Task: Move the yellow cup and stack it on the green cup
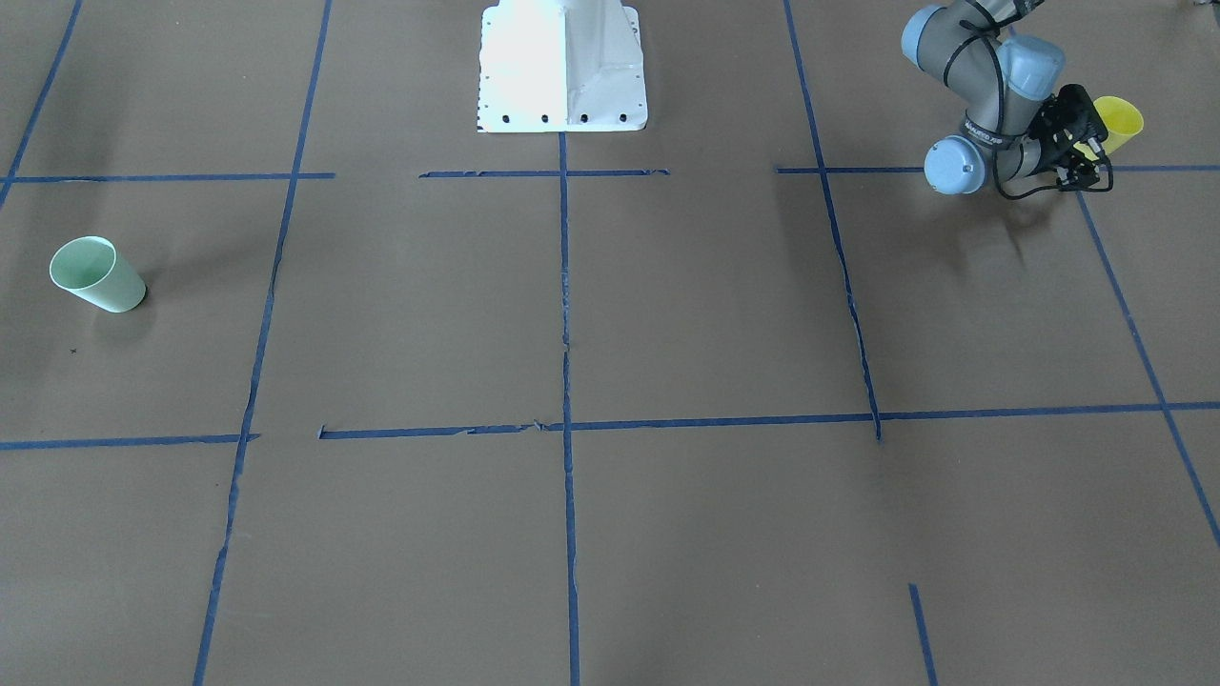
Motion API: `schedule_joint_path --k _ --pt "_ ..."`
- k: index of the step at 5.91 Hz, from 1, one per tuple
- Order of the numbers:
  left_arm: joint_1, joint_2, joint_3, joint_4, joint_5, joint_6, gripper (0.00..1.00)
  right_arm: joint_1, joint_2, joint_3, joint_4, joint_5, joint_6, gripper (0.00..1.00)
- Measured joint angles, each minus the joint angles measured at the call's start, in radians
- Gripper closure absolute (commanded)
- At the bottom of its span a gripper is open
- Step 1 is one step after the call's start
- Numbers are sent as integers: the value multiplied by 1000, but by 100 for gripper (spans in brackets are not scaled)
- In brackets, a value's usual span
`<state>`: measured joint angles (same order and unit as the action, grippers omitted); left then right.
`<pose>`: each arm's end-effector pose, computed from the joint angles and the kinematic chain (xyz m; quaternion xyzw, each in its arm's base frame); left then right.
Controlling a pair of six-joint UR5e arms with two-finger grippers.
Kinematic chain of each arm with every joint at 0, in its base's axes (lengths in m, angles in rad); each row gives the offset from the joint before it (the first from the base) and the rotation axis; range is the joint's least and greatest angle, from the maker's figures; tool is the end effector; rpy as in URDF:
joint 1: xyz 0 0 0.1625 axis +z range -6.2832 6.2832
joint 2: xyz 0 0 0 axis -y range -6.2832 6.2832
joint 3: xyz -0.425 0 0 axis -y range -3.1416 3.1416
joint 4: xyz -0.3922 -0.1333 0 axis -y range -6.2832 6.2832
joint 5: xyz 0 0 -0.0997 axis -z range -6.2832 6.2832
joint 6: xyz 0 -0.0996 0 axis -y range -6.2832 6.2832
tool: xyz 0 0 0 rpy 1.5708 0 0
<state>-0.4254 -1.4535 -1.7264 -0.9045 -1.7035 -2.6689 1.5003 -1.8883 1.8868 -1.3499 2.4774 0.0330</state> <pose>0.2828 -0.2600 0.7080 0.0422 -0.3117 -0.6698 0.6726 0.0287 -0.3731 0.6051 0.0758 -0.4398 -0.0647 0.8925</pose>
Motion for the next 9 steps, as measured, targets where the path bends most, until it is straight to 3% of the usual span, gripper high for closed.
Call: schedule_joint_path --k 7,9 --pt "10 18 51 -26 -5 -86 1 0 4 6 2 8 -1 0" --pt "10 18 83 -45 -6 -99 7 0 6 11 1 10 -1 0"
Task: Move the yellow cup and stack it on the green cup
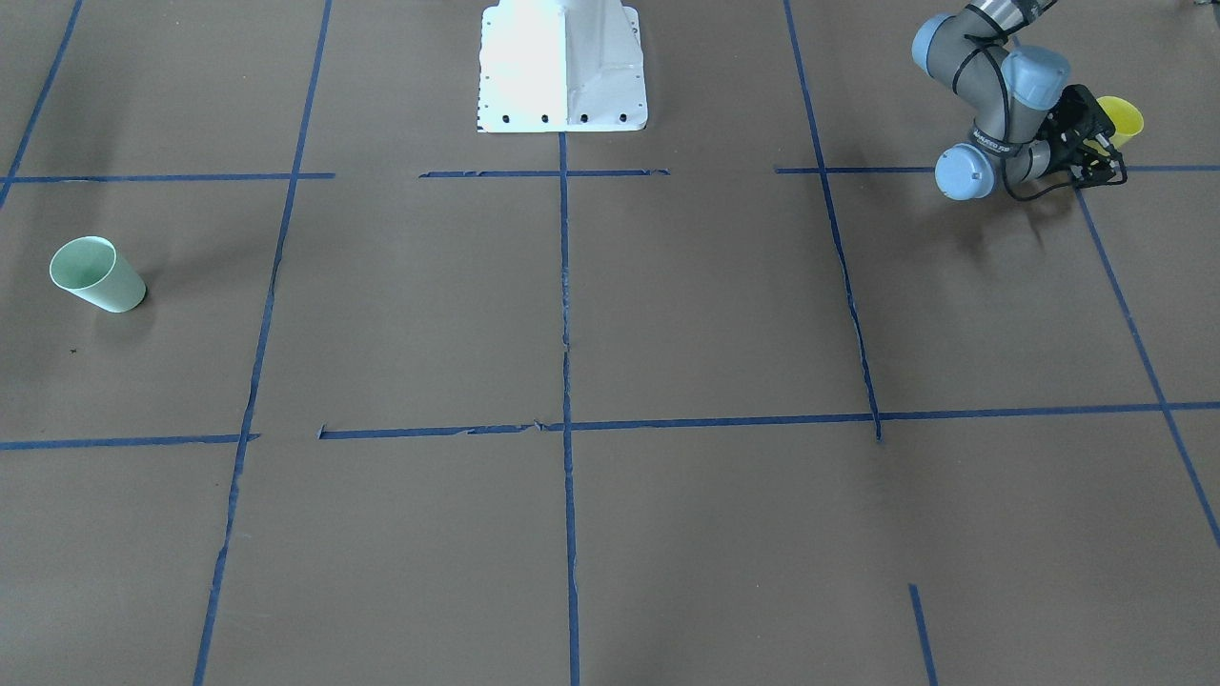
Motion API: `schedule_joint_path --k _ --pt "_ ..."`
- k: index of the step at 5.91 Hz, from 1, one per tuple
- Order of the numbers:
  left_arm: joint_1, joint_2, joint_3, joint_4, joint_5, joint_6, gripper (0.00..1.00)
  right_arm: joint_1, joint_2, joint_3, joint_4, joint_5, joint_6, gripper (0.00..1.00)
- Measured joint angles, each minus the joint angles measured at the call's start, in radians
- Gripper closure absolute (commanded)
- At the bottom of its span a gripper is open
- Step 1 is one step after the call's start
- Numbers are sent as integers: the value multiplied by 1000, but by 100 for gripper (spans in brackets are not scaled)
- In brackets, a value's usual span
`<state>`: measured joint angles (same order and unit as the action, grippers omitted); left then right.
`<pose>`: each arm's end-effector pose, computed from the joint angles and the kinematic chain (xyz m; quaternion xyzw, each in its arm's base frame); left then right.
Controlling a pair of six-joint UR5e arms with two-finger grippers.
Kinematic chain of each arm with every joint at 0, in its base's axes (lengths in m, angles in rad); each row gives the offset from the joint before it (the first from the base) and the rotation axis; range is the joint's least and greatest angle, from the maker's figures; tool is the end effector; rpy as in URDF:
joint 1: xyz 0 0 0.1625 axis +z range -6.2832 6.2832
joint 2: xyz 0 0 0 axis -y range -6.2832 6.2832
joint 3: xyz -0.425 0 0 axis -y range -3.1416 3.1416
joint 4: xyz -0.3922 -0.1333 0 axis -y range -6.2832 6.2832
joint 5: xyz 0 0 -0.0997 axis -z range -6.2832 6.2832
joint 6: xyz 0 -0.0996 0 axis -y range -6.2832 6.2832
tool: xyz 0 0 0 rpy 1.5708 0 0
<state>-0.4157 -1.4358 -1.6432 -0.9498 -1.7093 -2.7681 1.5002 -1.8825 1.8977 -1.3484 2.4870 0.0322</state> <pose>0.2712 -0.2504 0.7476 0.0671 -0.3340 -0.6945 0.6337 0.0278 -0.3759 0.5965 0.0836 -0.4440 -0.0695 0.8894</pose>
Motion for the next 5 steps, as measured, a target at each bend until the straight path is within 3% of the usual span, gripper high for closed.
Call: schedule_joint_path --k 1,3,4,5 --pt "0 1 14 -7 -4 -8 15 0 0 5 0 1 0 0" --pt "2 9 22 -10 -15 -22 46 0 0 16 -1 3 1 0" --pt "4 15 23 -11 -18 -23 55 0 0 18 -1 3 1 0" --pt "7 44 14 -13 -15 -13 55 0 2 19 -2 3 1 0"
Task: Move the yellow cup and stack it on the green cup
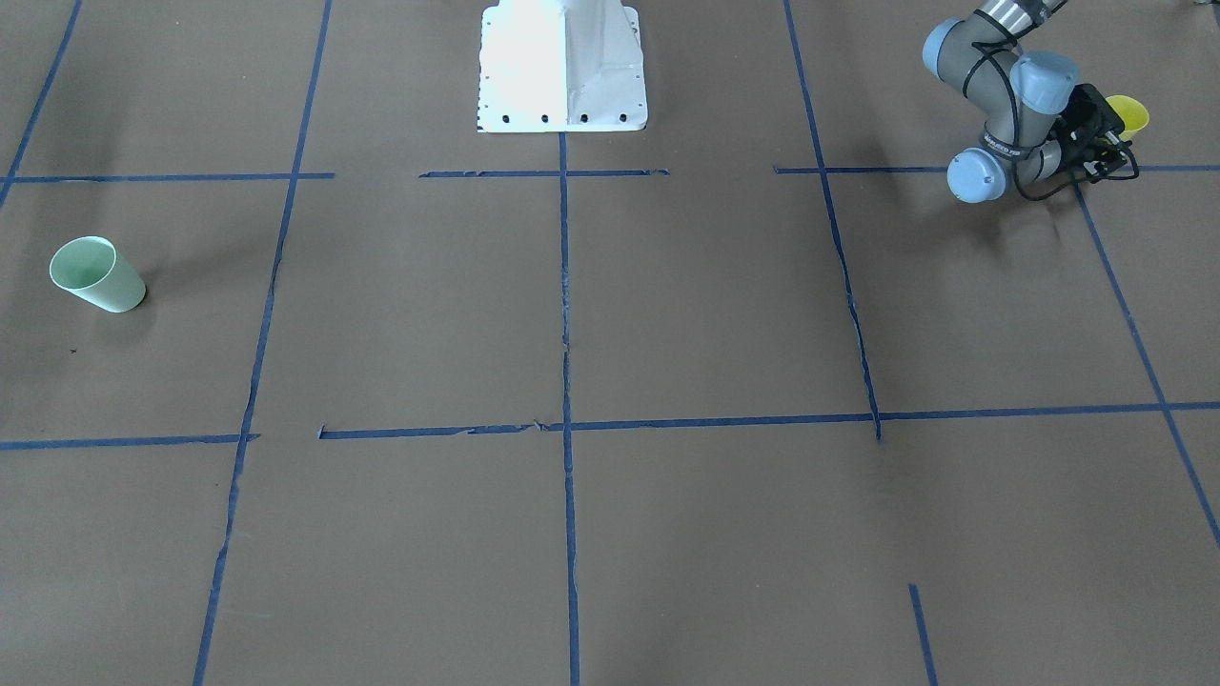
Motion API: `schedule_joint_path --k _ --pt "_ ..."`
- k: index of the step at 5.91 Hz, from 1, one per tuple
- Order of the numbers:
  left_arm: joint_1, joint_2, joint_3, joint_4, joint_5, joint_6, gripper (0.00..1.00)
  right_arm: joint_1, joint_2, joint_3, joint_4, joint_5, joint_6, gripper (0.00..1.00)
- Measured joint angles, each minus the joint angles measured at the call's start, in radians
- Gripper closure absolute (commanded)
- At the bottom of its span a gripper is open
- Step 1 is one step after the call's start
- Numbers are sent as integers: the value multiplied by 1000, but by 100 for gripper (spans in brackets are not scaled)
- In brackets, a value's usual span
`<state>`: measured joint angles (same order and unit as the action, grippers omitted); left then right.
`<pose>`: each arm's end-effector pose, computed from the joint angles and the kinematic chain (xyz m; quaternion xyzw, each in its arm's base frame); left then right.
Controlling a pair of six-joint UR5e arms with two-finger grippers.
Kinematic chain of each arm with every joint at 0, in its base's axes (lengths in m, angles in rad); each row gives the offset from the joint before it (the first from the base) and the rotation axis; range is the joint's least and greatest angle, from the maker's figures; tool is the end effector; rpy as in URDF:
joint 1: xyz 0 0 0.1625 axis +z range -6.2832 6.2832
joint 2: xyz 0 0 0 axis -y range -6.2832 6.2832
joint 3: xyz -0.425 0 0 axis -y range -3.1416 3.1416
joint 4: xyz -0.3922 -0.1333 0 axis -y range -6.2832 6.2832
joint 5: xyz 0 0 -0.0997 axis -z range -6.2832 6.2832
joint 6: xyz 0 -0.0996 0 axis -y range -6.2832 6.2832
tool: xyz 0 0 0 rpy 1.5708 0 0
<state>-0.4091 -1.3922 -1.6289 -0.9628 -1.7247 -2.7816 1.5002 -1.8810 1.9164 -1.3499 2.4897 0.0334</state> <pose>0.2491 -0.2367 0.7677 0.0725 -0.3551 -0.6936 0.6226 0.0276 -0.3769 0.5865 0.0915 -0.4452 -0.0732 0.8877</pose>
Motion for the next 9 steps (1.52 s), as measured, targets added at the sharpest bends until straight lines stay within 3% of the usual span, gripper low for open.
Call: schedule_joint_path --k 1,2,4,5,7,9 --pt "0 45 -31 -2 23 32 55 0 1 0 0 0 0 0" --pt "-3 65 -62 -1 90 63 62 0 2 0 -1 0 -1 0" --pt "-49 60 -107 0 357 113 62 0 2 2 1 0 -1 0" --pt "-99 36 -139 -19 517 180 62 0 2 2 1 0 0 0" --pt "-150 -34 -152 -194 796 328 65 0 2 -3 0 -1 0 0" --pt "-170 -166 -145 -319 929 567 66 0 3 -5 1 -5 0 0"
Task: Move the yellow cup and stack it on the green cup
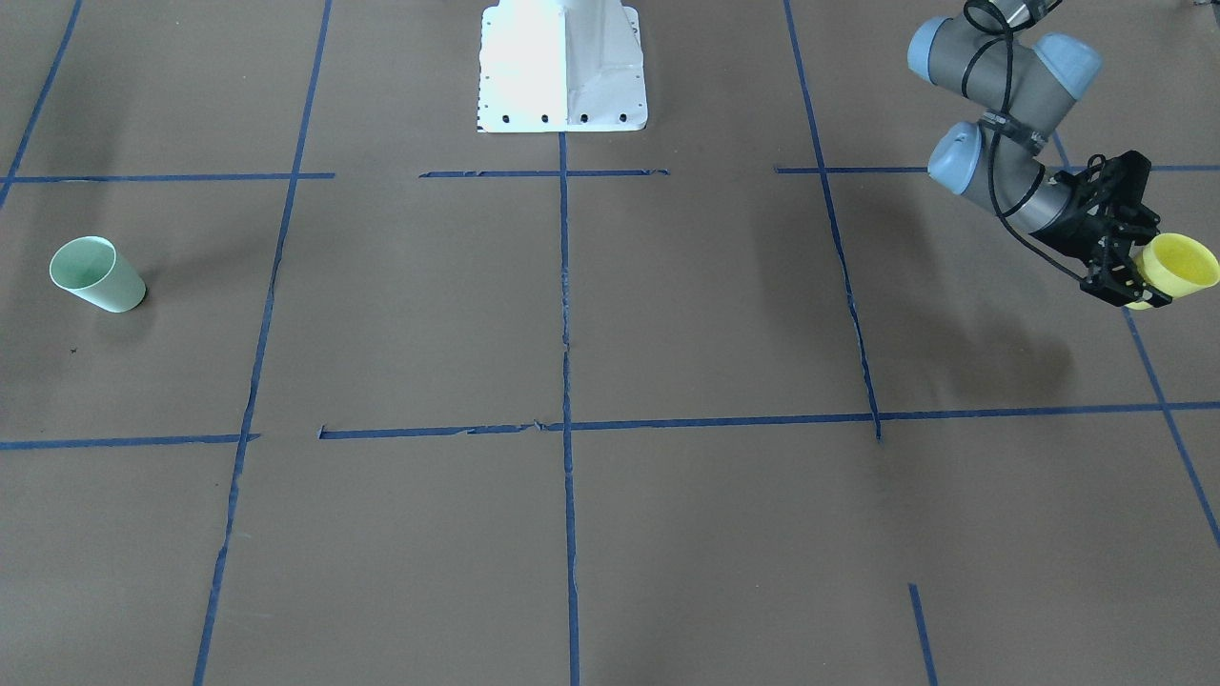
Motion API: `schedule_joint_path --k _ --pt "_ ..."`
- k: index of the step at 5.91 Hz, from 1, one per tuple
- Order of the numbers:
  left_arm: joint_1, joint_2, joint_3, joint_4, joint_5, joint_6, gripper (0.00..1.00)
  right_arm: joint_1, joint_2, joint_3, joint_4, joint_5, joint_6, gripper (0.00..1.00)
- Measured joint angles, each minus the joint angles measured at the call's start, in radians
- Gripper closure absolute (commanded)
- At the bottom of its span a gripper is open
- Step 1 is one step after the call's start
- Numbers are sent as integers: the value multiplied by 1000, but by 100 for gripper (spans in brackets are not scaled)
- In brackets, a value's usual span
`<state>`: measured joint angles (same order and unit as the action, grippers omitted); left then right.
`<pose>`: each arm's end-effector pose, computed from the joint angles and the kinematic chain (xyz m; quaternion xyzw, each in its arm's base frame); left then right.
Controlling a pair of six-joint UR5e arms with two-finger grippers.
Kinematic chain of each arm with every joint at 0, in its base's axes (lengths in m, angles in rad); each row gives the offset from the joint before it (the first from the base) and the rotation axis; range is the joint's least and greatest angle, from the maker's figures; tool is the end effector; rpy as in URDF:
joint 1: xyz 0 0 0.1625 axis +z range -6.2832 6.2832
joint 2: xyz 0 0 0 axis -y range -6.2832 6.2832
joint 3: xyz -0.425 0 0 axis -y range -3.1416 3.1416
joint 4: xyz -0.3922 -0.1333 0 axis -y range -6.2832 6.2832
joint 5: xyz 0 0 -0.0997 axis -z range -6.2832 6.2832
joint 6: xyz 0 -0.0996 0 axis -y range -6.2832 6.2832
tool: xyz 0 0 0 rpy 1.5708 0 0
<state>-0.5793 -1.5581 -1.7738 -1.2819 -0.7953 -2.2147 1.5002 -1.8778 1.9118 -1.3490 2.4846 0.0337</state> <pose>0.2838 -0.4283 0.5939 0.3789 -0.0334 -0.5157 0.7677 0.0278 -0.3783 0.5879 0.0915 -0.4429 -0.0727 0.8889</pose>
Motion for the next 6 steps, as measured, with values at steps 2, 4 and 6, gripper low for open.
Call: schedule_joint_path --k 2,4,6 --pt "-6 -159 4 -104 66 256 66 0 16 3 3 -3 -1 0" --pt "-9 -209 28 -533 69 613 66 -3 48 6 15 -2 0 0" --pt "49 -347 150 -878 60 952 72 -38 93 8 71 -3 -1 0"
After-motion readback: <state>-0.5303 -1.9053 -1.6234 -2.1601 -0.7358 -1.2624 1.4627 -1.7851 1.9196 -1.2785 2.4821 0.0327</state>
